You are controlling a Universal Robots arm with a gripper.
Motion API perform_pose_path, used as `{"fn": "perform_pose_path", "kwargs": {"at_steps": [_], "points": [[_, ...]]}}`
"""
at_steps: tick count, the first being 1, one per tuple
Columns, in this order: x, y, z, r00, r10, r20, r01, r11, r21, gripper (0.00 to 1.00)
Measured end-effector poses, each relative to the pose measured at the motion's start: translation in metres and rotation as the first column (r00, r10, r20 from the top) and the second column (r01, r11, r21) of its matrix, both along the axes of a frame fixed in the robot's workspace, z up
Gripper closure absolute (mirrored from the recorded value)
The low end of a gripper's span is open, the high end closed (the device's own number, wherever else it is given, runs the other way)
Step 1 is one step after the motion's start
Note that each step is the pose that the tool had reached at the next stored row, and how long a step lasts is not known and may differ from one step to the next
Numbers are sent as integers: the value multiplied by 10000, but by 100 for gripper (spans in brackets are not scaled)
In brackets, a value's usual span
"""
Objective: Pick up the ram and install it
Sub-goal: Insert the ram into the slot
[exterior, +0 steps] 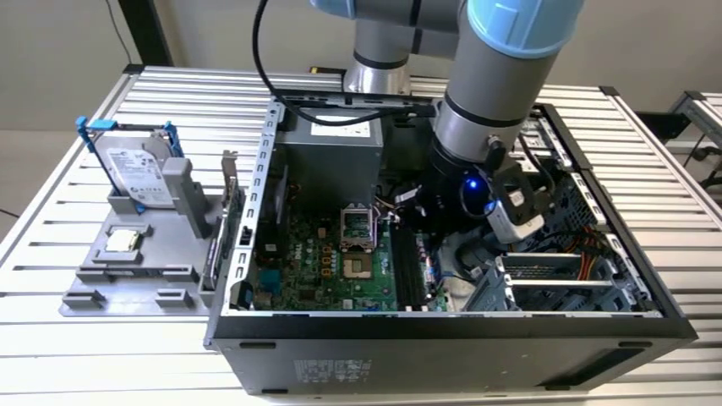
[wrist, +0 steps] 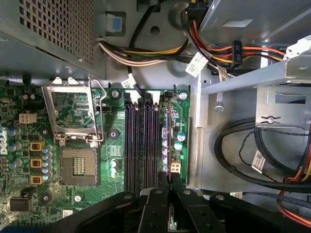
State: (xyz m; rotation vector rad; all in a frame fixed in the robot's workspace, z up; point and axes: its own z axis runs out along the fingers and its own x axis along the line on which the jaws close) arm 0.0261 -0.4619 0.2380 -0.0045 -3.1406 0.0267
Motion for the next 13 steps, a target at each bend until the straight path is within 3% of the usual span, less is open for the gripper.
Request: {"fn": "perform_pose_path", "kwargs": {"at_steps": [13], "points": [[-7,-2,-31,10000,0,0,0,10000,-7,100]]}}
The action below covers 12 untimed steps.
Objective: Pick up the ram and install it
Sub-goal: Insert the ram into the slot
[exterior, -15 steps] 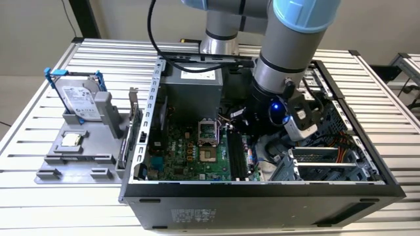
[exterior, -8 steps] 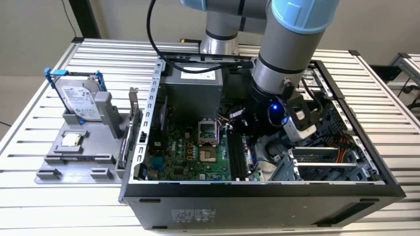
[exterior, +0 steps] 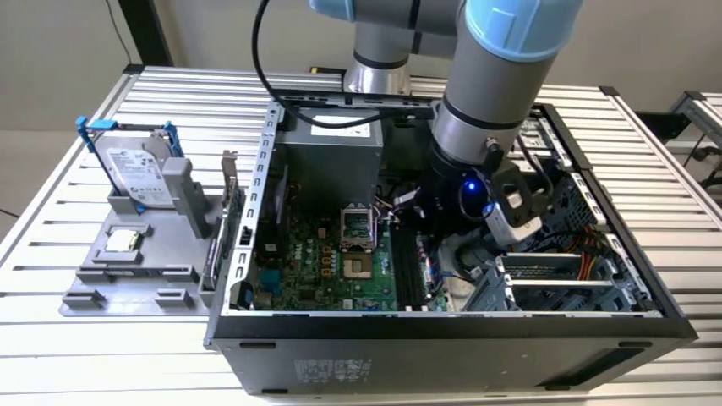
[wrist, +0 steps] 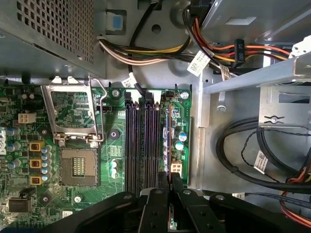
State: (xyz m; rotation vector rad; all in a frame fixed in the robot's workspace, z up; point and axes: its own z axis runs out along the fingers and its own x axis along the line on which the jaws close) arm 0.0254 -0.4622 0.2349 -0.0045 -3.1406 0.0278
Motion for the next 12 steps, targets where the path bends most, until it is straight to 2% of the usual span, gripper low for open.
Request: {"fn": "perform_pose_path", "kwargs": {"at_steps": [9,12], "points": [[-4,0,-41,10000,1,0,-1,10000,-1,100],[-4,0,-73,10000,1,0,-1,10000,0,100]]}}
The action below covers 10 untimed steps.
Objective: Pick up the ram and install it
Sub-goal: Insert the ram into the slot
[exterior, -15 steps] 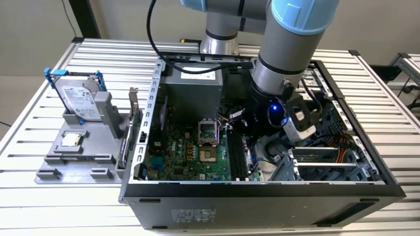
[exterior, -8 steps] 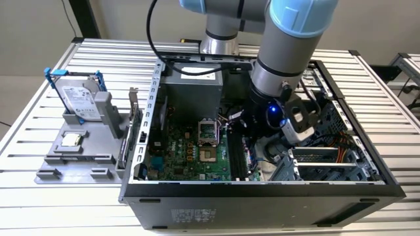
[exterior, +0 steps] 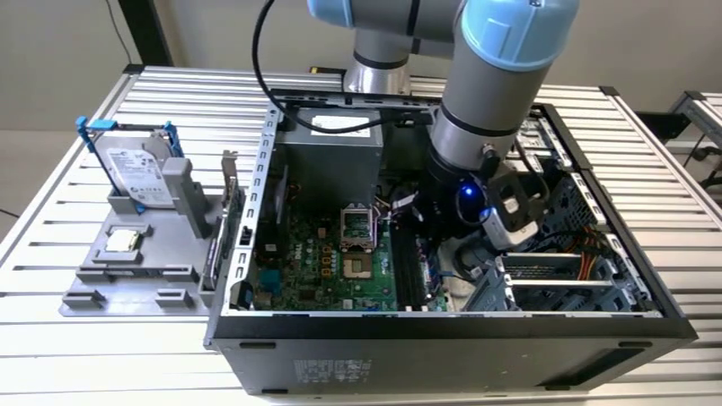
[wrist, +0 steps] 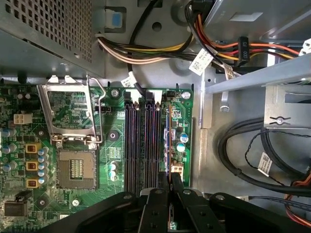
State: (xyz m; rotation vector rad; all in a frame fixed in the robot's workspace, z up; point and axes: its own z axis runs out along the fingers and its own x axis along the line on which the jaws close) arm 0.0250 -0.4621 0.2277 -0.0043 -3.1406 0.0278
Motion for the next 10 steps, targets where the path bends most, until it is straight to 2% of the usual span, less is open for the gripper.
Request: {"fn": "perform_pose_path", "kwargs": {"at_steps": [10], "points": [[-11,0,-56,10000,-2,-3,2,10000,-1,100]]}}
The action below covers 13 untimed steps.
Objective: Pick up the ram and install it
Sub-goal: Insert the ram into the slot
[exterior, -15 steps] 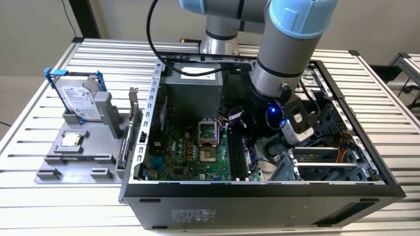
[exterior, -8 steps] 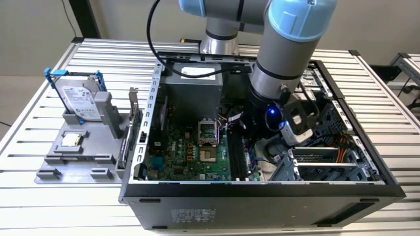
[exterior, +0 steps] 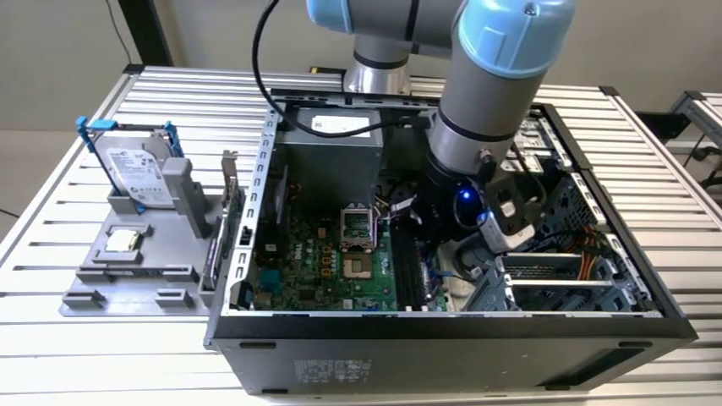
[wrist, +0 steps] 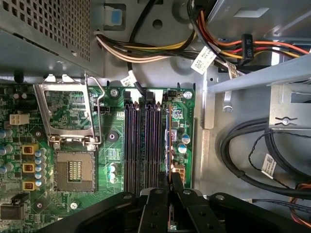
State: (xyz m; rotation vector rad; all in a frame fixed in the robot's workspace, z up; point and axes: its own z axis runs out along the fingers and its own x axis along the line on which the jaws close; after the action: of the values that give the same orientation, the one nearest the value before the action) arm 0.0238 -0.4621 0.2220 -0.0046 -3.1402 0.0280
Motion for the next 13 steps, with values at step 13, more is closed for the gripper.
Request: {"fn": "perform_pose_path", "kwargs": {"at_steps": [13], "points": [[-28,-1,-33,10000,1,0,-1,10000,-17,100]]}}
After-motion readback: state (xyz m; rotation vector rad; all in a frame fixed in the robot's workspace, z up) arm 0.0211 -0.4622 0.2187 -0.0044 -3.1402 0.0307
